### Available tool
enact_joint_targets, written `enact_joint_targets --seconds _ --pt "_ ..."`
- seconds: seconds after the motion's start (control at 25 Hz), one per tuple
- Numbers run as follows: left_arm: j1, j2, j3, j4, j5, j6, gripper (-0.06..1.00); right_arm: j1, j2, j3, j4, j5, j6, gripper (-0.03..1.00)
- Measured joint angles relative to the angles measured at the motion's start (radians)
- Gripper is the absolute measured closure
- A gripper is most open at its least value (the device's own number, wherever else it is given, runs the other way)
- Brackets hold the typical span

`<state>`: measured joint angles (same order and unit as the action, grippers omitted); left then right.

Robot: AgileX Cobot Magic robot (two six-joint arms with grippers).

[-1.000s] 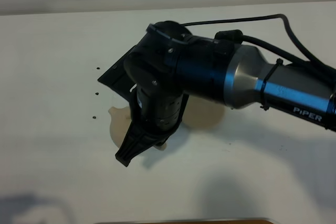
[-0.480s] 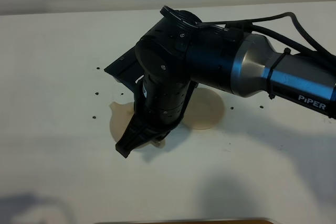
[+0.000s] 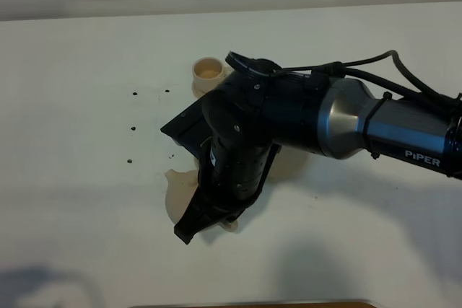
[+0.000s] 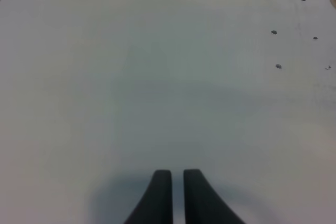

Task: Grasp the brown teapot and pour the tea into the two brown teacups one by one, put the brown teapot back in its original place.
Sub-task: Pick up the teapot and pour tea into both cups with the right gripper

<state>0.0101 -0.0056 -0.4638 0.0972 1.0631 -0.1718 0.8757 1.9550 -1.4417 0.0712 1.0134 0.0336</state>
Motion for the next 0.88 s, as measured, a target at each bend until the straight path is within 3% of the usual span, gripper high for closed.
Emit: enact_joint_targets --seconds 0.44,0.64,0.88 --pt "0.0 0.0 0.0 0.0 0.0 0.001 0.83 0.0 0.002 0.011 -0.13 -0.1 0.089 0.89" --pt "0.0 0.0 0.0 0.0 0.0 0.001 0.83 0.0 0.025 0.028 -0.132 -0.109 0.098 0.89" --pt "0.0 0.0 0.0 0.0 0.0 0.001 0.83 -0.007 0.026 0.13 -0.133 -0.227 0.119 0.89"
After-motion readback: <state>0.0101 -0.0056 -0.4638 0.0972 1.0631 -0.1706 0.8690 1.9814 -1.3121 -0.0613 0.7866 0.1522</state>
